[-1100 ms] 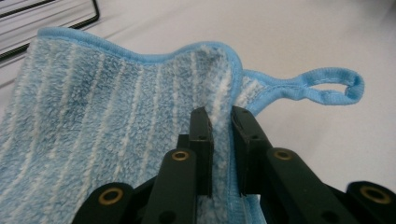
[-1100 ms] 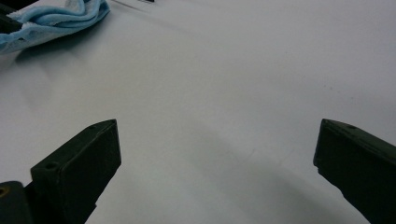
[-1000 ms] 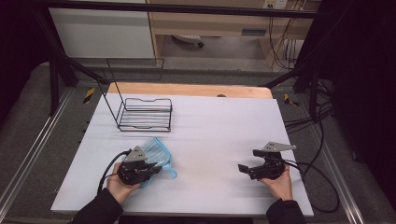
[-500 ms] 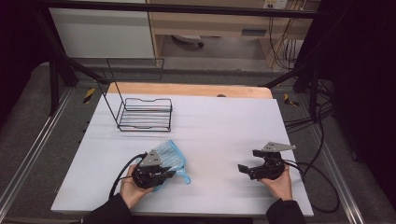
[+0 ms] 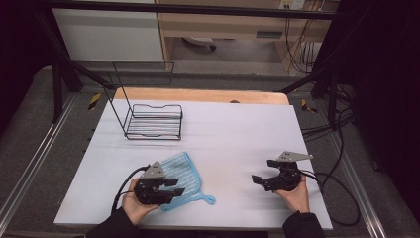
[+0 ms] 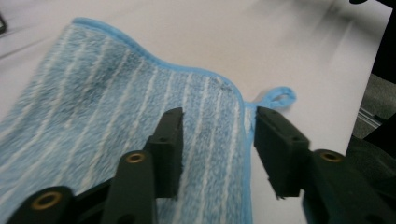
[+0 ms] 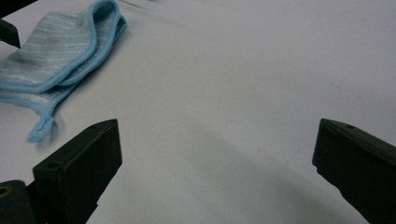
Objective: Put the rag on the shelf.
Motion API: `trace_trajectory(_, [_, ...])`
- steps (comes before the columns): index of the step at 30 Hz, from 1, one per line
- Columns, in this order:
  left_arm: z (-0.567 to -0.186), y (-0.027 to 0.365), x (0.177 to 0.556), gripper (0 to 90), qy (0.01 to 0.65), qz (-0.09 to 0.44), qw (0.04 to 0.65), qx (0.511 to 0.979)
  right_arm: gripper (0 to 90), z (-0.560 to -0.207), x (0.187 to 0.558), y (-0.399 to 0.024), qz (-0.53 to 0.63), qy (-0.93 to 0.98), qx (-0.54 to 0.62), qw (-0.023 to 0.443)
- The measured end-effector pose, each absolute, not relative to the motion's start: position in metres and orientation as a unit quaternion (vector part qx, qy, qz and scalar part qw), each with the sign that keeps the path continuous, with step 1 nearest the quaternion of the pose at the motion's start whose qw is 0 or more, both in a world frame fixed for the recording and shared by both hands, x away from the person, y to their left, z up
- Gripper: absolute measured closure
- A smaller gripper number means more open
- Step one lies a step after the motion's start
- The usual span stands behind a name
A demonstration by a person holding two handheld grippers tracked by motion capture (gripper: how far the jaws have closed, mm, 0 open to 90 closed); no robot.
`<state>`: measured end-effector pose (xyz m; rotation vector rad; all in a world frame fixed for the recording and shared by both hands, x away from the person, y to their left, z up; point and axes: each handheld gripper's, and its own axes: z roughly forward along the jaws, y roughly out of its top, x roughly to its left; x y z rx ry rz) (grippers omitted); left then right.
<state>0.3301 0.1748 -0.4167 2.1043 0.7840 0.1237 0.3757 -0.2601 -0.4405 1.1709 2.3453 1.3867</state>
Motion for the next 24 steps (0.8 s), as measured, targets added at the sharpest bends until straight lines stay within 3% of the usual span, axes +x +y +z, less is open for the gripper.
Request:
trace_trajectory(3, [-0.417, 0.191, 0.330, 41.5, 0.340, 0.071, 0.416, 0.840, 2.9, -0.441, 0.376, -0.257, 0.471, 0.786, 0.392, 0.082])
trace_trajectory(8, [-0.423, 0.220, 0.340, 35.4, 0.406, 0.080, 0.401, 0.817, 4.7, -0.437, 0.378, -0.244, 0.469, 0.787, 0.393, 0.080])
trace_trajectory(14, [-0.432, 0.230, 0.338, 36.3, 0.435, 0.079, 0.378, 0.814, 8.9, -0.428, 0.384, -0.219, 0.473, 0.788, 0.387, 0.074])
trace_trajectory(24, [-0.442, 0.227, 0.339, 45.5, 0.448, 0.065, 0.363, 0.814, 18.2, -0.410, 0.407, -0.140, 0.483, 0.804, 0.340, 0.065])
